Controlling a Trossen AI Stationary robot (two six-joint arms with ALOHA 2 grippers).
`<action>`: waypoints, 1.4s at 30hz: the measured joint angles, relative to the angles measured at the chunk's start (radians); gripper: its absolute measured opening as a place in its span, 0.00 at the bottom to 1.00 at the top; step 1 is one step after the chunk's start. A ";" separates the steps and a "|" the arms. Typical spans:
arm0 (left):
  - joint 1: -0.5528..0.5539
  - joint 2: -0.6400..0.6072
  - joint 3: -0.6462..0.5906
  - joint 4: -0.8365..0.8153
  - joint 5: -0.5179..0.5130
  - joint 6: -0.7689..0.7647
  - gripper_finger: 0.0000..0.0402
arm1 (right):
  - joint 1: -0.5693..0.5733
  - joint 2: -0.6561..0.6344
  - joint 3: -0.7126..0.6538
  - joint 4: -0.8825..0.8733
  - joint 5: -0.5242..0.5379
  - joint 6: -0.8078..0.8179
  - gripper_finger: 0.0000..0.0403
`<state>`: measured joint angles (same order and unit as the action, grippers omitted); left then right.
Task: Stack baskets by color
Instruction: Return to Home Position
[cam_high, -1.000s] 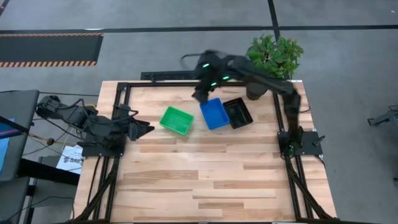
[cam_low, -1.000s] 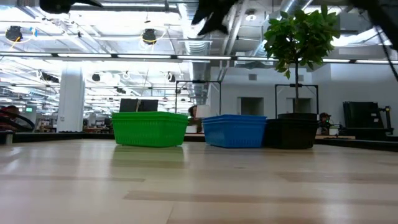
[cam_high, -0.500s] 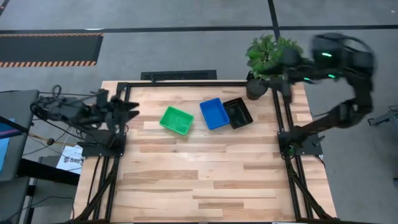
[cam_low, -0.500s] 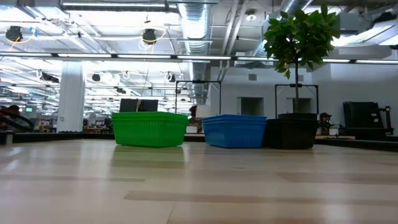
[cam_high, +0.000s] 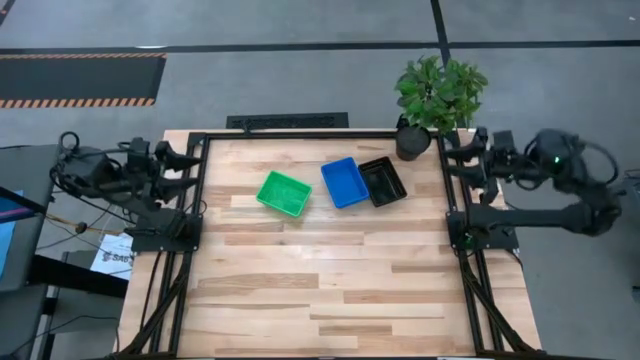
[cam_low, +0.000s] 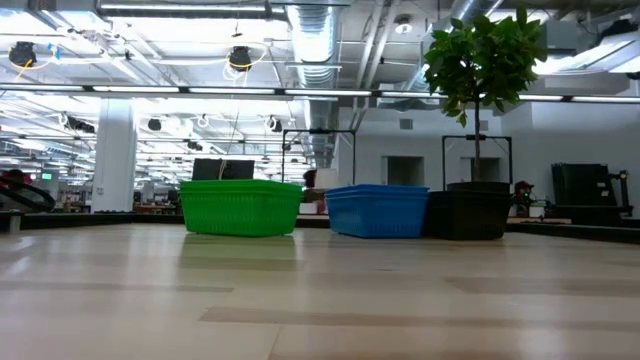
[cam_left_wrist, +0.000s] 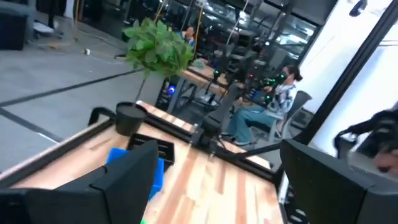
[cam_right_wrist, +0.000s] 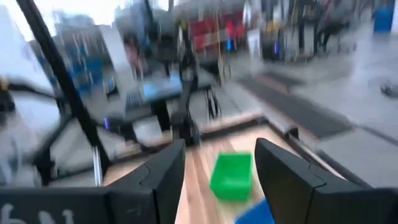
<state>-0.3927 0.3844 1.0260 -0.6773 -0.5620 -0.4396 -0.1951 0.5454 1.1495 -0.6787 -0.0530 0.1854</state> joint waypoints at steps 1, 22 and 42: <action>0.000 -0.017 -0.015 0.001 0.010 -0.009 0.81 | 0.000 -0.065 -0.091 0.068 0.003 0.022 0.53; 0.000 -0.383 -0.855 0.845 0.189 -0.061 0.81 | 0.048 -0.499 -0.703 0.495 -0.029 0.255 0.53; 0.000 -0.382 -0.952 0.892 0.209 0.026 0.81 | 0.182 -0.502 -1.123 0.983 0.061 0.221 0.53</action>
<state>-0.3927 0.0021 0.0738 0.2144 -0.3532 -0.4141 -0.0132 0.0433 0.0269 0.3038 0.0077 0.4062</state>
